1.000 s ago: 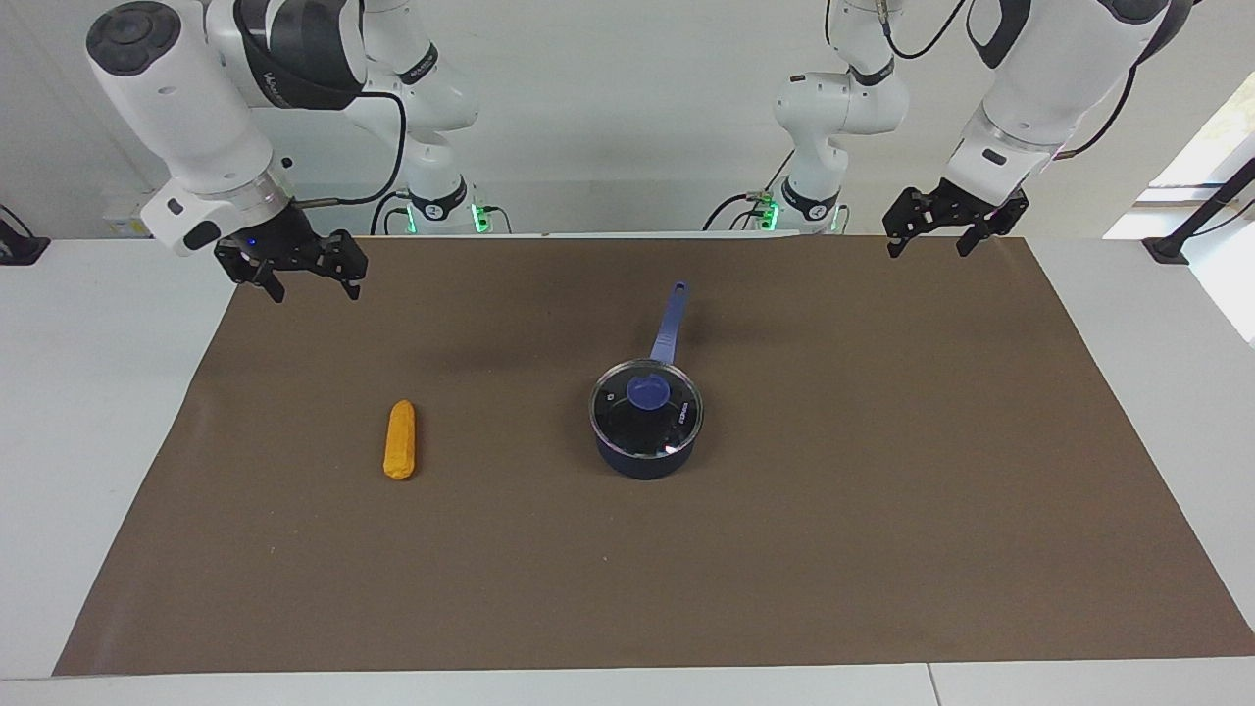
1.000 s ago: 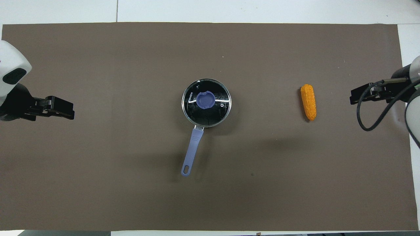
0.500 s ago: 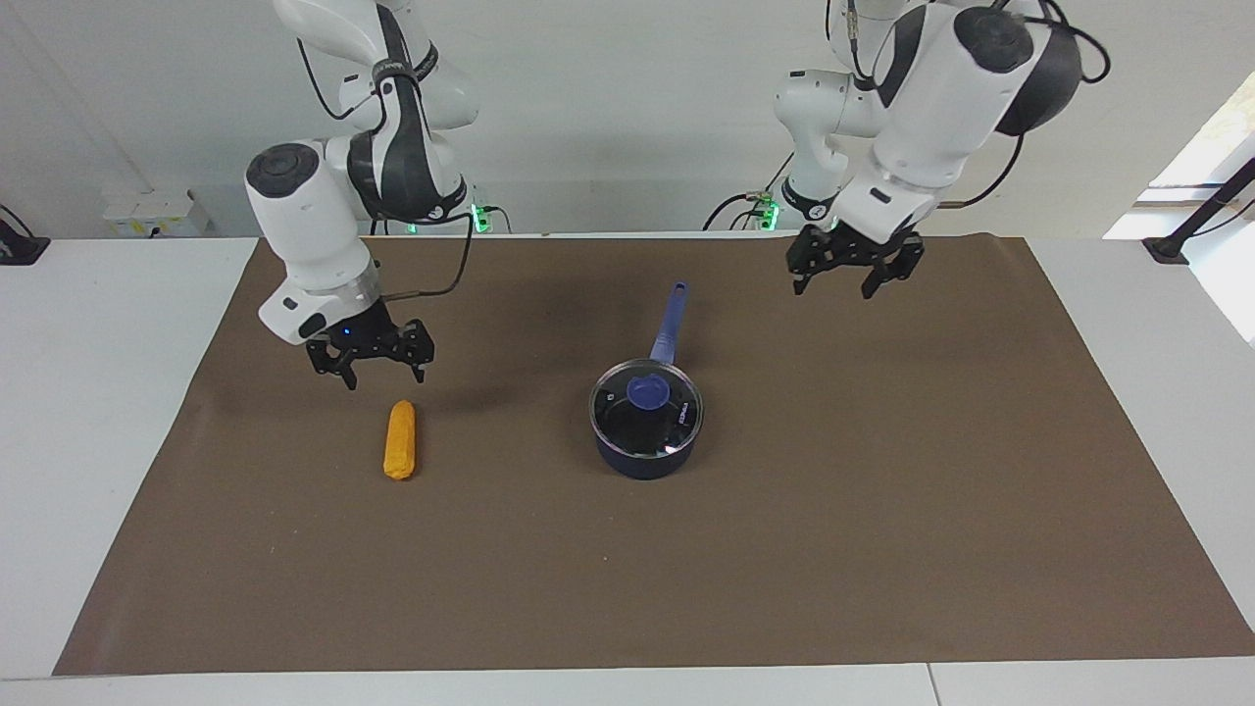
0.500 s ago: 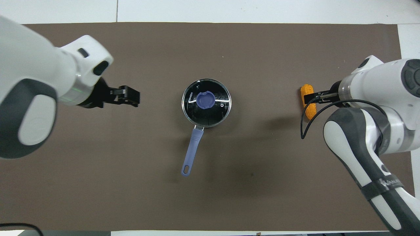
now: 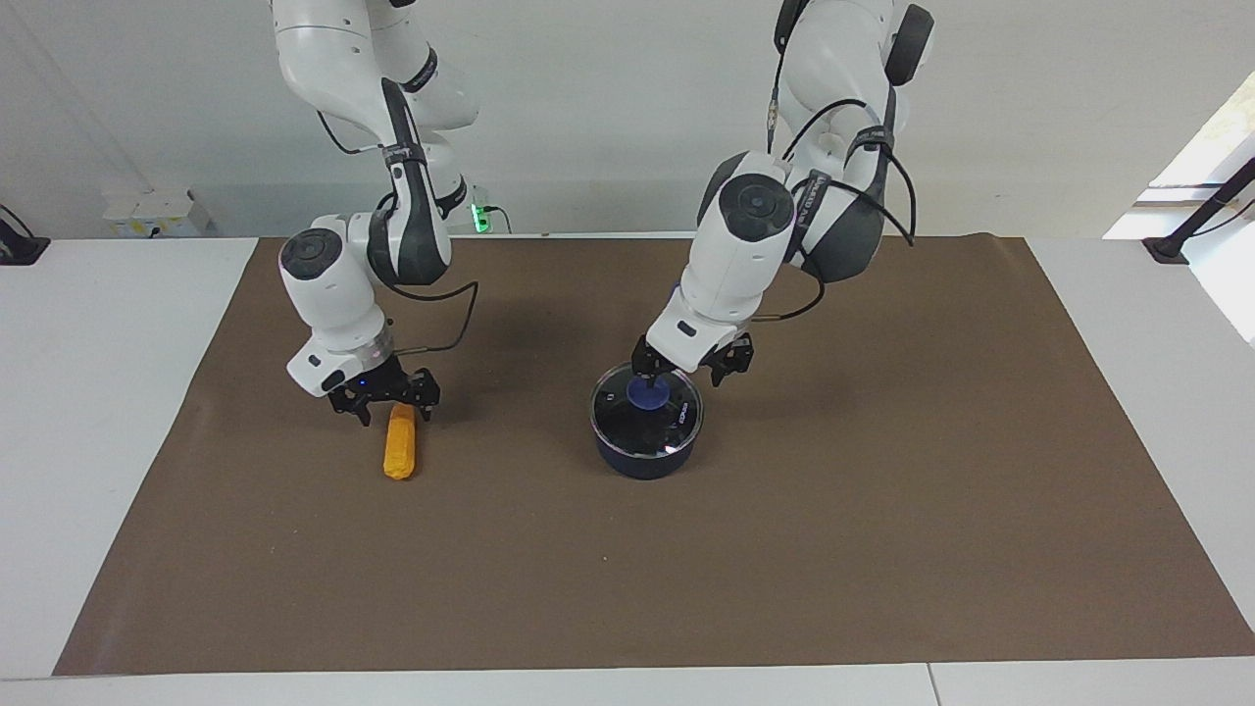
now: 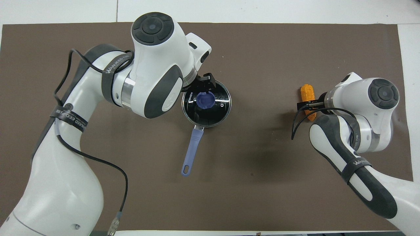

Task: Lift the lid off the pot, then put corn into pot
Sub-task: 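Grasp the blue lid knob with the left gripper while the right gripper grasps corn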

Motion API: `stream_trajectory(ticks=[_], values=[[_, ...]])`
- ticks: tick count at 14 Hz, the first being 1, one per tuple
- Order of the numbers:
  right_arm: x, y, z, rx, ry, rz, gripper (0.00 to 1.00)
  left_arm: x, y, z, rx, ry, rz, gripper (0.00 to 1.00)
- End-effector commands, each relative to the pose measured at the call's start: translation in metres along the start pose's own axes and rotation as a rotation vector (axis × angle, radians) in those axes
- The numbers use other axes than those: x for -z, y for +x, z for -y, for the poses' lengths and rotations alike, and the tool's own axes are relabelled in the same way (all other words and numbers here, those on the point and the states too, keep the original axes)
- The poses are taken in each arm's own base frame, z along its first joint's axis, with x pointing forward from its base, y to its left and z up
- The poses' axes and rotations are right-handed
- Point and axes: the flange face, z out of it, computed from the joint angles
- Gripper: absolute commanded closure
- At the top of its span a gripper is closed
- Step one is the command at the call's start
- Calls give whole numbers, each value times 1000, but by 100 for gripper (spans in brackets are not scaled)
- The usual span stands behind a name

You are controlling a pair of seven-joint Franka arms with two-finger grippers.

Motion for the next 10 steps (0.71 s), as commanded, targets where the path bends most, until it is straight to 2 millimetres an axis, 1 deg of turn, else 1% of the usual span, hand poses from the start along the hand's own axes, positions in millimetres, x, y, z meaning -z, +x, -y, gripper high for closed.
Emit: stream_trajectory(ticks=[1,2,3,4,5,6,8,10], values=[[-10,-1,-2,-1,9,-5,0,-5,5,-11,-10,33,-49,0],[-15,1,-2,-3,9,-4,7,-9,3,-14,-16,37,-48,0],[-16,2,-2,-3,9,-7,14,-13,2,-17,-22,38,-44,0],[-16,3,-1,1,10,-4,37,-14,-2,-22,-29,32,-41,0],[-15,2,-1,3,10,1,74,-13,-2,-22,-25,27,-40,0],[-16,2,-1,9,9,2,100,-16,-2,-24,-27,23,-44,0],[-11,5,3,20,10,12,100,-17,-3,-26,-29,21,-50,0],[4,19,13,37,12,38,100,-25,-4,-25,-30,26,-51,0]])
